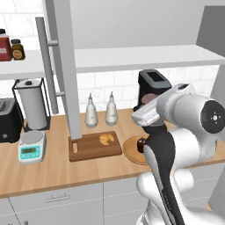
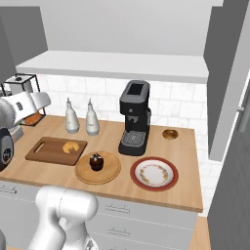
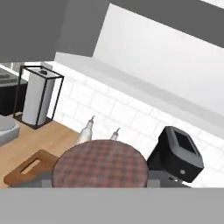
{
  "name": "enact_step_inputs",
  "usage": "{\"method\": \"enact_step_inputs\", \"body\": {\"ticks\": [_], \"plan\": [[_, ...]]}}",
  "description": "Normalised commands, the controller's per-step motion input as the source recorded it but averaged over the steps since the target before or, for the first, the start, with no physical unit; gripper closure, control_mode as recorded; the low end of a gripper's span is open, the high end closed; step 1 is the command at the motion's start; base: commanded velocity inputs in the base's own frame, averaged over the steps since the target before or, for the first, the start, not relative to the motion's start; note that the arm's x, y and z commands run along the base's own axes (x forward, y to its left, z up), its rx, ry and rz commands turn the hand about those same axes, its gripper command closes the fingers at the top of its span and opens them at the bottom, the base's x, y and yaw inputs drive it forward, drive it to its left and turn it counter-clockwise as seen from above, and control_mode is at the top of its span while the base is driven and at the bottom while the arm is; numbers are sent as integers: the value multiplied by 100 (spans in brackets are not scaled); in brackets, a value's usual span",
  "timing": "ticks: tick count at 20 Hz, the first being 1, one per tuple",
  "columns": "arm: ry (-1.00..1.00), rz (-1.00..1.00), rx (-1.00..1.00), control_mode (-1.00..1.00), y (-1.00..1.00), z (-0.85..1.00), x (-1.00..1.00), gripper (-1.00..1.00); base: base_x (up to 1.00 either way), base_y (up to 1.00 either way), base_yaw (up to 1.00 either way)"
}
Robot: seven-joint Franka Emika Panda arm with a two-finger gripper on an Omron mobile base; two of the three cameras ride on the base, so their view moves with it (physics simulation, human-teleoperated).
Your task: From the different types of pastries on the counter, select a croissant and place it on the cutting board. Then retrieve a jar of jam from the cabinet and place it alongside the croissant on the cutting board.
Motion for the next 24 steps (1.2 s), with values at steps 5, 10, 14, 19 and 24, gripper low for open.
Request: {"method": "enact_step_inputs", "body": {"ticks": [5,10,14,19,24], "plan": [[-38,-39,0,-100,14,-100,0,100,0,0,0],[-51,-17,0,-100,-19,-100,0,100,0,0,0],[-56,-13,0,-100,-25,-100,-2,100,0,0,0],[-56,-15,0,-100,-52,-100,-10,100,0,0,0],[-53,-18,0,-100,-56,-100,-6,100,0,0,0]]}}
